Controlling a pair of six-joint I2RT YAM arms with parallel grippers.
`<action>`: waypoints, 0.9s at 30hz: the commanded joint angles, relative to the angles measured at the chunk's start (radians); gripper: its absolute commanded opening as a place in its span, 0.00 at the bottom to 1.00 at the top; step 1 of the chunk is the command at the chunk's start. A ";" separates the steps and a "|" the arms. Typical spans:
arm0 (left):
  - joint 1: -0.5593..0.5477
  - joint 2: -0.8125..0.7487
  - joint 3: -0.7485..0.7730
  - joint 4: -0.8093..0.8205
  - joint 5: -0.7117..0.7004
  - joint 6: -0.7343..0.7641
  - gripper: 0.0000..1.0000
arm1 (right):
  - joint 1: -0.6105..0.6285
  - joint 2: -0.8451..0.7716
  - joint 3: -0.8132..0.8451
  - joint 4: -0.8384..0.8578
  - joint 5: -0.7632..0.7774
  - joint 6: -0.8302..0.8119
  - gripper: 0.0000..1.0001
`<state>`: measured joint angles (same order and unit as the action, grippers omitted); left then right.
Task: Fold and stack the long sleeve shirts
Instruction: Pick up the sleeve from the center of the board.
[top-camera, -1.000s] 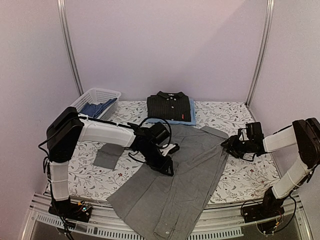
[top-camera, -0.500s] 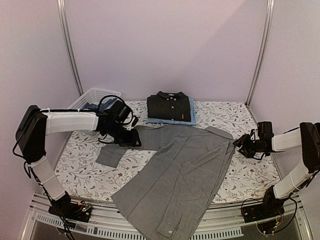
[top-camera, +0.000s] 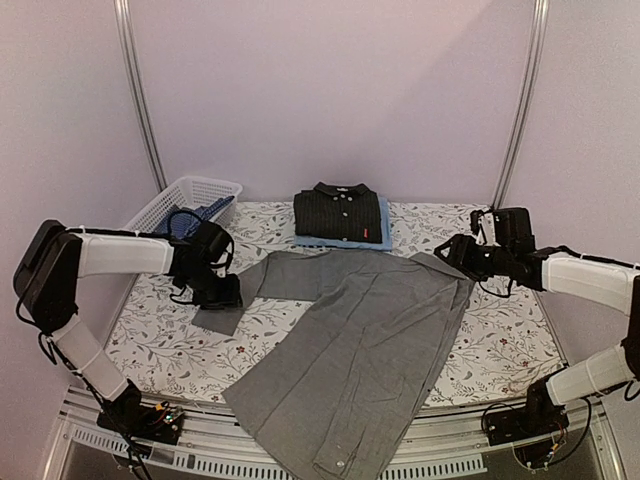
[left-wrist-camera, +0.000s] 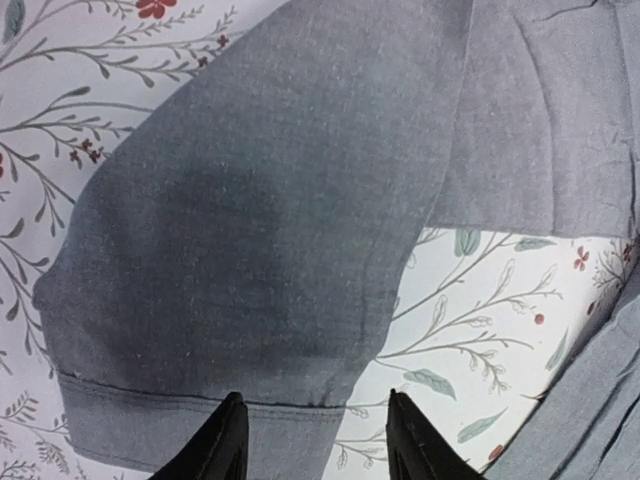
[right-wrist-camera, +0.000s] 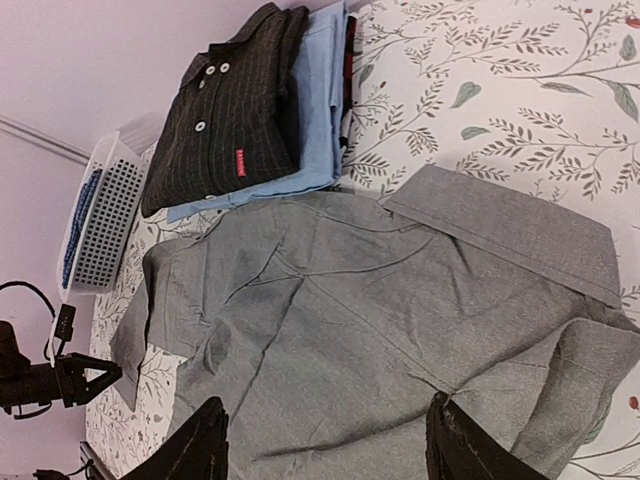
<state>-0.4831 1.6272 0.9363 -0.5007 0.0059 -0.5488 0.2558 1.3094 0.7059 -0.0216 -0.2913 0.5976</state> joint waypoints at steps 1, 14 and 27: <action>-0.006 -0.035 -0.043 -0.004 0.014 -0.029 0.48 | 0.071 -0.005 0.061 -0.053 0.072 -0.063 0.66; -0.079 0.031 -0.053 -0.060 -0.097 -0.053 0.50 | 0.177 0.032 0.162 -0.028 0.127 -0.089 0.68; -0.089 0.058 -0.009 -0.087 -0.136 -0.004 0.03 | 0.203 0.031 0.175 -0.004 0.147 -0.106 0.69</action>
<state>-0.5594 1.6798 0.9028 -0.5484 -0.1219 -0.5724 0.4450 1.3365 0.8505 -0.0547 -0.1650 0.5117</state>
